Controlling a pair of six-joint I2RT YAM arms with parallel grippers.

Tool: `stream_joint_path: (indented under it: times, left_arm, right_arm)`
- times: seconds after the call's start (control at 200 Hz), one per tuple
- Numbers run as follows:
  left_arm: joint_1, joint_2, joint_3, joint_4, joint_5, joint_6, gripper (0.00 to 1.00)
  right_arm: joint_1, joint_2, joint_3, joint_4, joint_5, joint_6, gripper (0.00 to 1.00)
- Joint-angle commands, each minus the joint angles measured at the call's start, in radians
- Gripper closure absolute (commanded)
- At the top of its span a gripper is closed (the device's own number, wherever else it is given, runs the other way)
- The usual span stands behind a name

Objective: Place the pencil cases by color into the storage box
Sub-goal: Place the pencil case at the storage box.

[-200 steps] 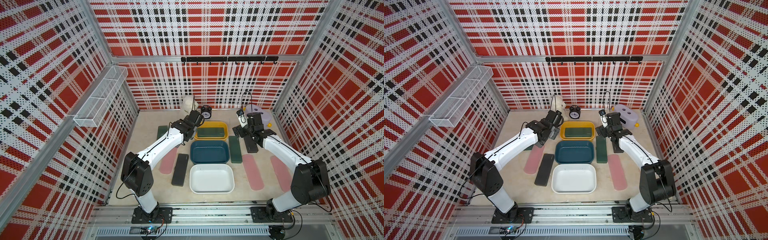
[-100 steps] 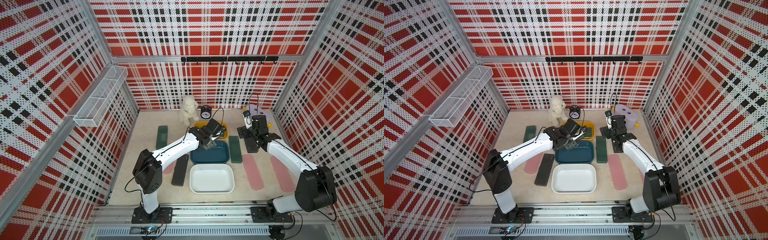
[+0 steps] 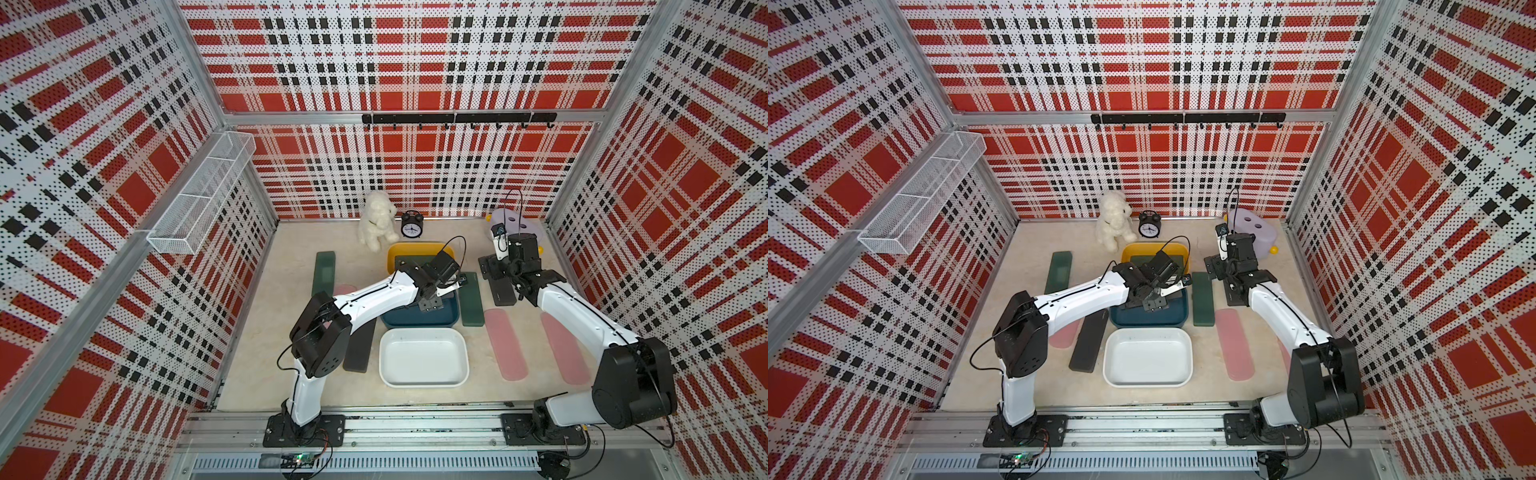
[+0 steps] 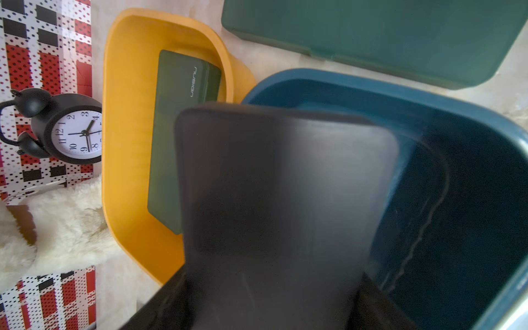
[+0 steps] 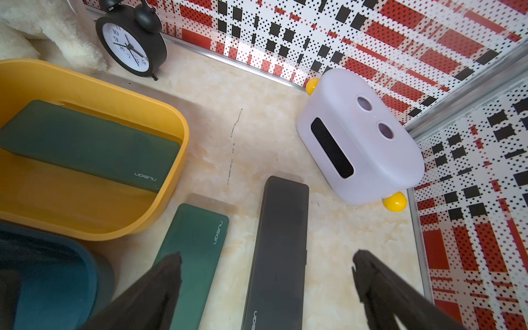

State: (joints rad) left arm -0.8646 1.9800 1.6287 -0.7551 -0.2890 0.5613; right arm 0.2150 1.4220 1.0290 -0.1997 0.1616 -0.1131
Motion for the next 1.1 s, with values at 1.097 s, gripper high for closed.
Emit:
stream_joint_path:
  times: [1.097]
  left_arm:
    - [0.013, 0.218, 0.061, 0.02, -0.07, 0.058, 0.93]
  right_arm:
    - [-0.029, -0.014, -0.041, 0.039, -0.04, 0.007, 0.0]
